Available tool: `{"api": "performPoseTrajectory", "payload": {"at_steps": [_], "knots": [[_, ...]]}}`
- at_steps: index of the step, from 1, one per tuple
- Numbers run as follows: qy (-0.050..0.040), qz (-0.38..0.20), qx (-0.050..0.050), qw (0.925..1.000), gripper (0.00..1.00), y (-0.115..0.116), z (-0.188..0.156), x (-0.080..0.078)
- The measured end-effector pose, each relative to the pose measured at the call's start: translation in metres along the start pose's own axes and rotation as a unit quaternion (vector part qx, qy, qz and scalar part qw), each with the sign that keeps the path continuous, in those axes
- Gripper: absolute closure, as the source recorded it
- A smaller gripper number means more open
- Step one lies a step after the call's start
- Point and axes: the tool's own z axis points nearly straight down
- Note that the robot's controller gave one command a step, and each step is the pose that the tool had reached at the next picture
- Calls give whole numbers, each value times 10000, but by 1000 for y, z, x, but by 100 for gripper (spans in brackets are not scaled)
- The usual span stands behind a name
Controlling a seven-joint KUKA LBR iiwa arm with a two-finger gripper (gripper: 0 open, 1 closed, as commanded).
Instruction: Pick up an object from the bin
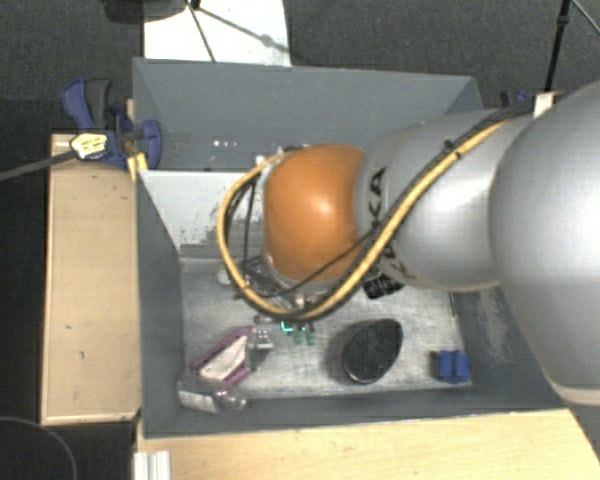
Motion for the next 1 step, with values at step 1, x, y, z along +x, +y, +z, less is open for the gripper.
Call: {"api": "performPoseTrajectory", "payload": {"at_steps": [1], "knots": [[-24, -1690, -1, 9856, 0, 16, 74, 13]]}}
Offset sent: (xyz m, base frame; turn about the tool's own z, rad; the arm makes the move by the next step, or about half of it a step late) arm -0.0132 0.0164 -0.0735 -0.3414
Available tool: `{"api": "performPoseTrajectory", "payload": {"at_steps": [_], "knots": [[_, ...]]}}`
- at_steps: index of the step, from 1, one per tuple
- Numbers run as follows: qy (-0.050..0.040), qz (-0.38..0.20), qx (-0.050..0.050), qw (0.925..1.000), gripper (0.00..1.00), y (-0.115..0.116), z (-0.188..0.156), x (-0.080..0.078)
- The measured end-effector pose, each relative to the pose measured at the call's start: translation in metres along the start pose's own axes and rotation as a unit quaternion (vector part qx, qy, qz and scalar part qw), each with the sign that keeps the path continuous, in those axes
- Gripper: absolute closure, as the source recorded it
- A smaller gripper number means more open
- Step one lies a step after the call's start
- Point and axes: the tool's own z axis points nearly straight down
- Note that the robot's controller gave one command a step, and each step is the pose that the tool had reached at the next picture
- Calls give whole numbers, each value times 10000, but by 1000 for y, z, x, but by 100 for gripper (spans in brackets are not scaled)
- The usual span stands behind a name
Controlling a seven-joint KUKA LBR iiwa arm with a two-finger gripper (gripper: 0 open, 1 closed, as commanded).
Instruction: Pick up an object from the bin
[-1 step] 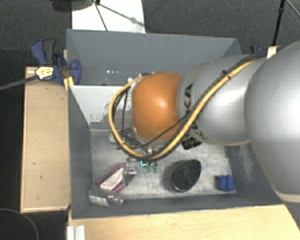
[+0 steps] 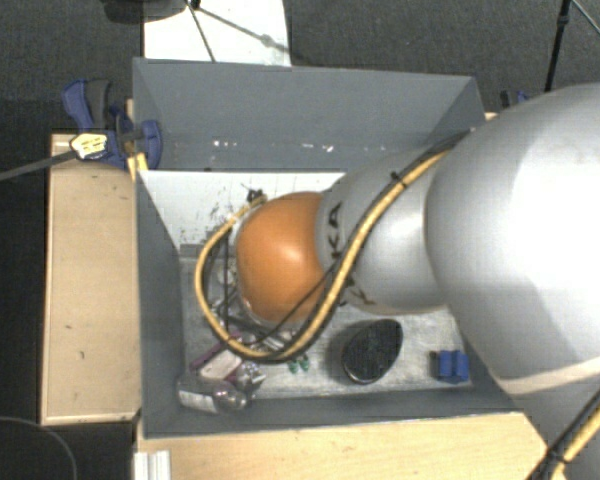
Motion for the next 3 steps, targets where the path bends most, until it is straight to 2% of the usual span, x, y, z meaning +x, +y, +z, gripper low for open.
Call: {"api": "performPoseTrajectory", "payload": {"at_steps": [1, 2, 3], "knots": [[-30, -1461, 3, 9893, 0, -1, -32, 3], [-38, -1996, 1, 9799, 0, -1, -34, 1], [-5, -2197, -1, 9756, 0, 0, 1, -10]]}}
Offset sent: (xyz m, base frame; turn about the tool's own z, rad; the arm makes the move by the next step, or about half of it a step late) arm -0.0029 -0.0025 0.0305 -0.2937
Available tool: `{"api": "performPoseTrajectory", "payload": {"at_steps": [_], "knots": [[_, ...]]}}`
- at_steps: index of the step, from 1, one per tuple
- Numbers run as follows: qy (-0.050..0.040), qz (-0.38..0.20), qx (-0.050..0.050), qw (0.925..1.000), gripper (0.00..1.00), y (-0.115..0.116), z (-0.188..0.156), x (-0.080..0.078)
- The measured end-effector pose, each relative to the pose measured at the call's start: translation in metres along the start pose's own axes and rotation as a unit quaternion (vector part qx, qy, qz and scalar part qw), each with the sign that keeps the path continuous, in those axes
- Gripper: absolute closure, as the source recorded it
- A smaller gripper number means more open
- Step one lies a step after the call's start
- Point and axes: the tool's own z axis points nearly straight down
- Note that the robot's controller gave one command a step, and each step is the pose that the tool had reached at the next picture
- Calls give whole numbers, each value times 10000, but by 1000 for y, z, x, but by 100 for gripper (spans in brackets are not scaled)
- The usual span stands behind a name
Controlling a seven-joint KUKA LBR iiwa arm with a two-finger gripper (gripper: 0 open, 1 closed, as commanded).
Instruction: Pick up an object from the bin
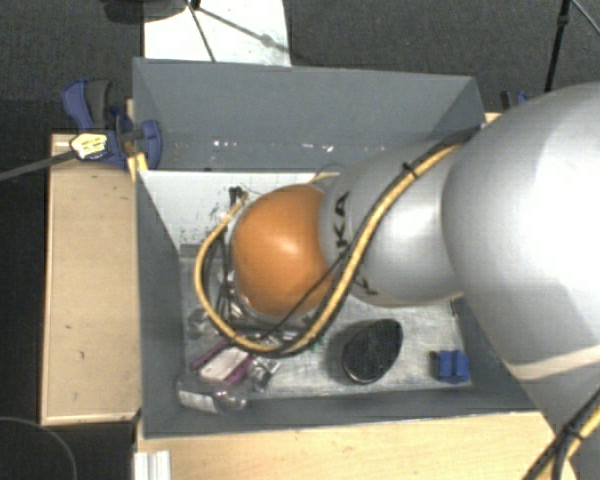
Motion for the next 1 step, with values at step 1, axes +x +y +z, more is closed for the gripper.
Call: {"api": "performPoseTrajectory", "payload": {"at_steps": [1], "knots": [[-3, 46, 2, 10000, 0, 0, -1, -1]]}}
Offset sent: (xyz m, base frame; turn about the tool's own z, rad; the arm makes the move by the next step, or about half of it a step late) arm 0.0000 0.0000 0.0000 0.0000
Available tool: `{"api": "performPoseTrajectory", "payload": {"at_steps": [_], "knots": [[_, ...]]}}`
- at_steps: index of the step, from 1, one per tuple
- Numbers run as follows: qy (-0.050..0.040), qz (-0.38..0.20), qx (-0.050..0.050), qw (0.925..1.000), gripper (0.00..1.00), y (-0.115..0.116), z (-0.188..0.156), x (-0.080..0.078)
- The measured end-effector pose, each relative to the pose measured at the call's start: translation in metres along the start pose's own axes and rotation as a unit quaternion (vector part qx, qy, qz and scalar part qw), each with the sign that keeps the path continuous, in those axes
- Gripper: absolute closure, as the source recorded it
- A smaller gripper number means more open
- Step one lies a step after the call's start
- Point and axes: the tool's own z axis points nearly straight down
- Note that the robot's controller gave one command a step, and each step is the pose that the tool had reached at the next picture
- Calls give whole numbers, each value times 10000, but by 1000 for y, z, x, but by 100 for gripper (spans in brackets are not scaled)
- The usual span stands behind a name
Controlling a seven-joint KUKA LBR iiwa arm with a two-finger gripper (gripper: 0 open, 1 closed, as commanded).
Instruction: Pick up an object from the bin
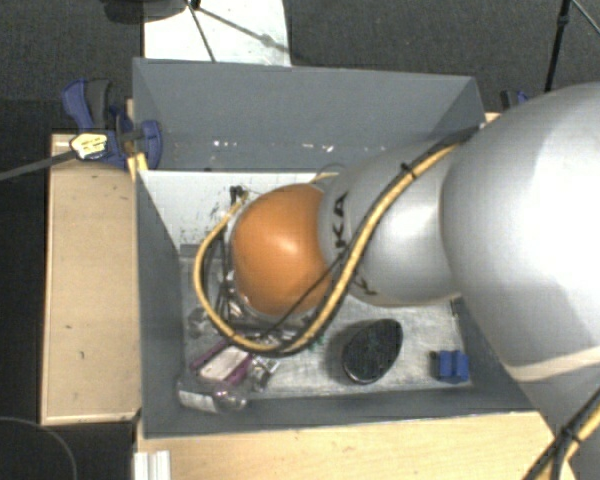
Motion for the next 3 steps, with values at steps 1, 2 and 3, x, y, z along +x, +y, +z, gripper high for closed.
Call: {"api": "performPoseTrajectory", "payload": {"at_steps": [1, 2, 3], "knots": [[3, 17, 2, 10000, 100, 0, 0, 0], [-36, 67, 20, 10000, 100, -1, -81, -2], [-18, 133, 12, 9999, 100, -1, -114, -3]]}}
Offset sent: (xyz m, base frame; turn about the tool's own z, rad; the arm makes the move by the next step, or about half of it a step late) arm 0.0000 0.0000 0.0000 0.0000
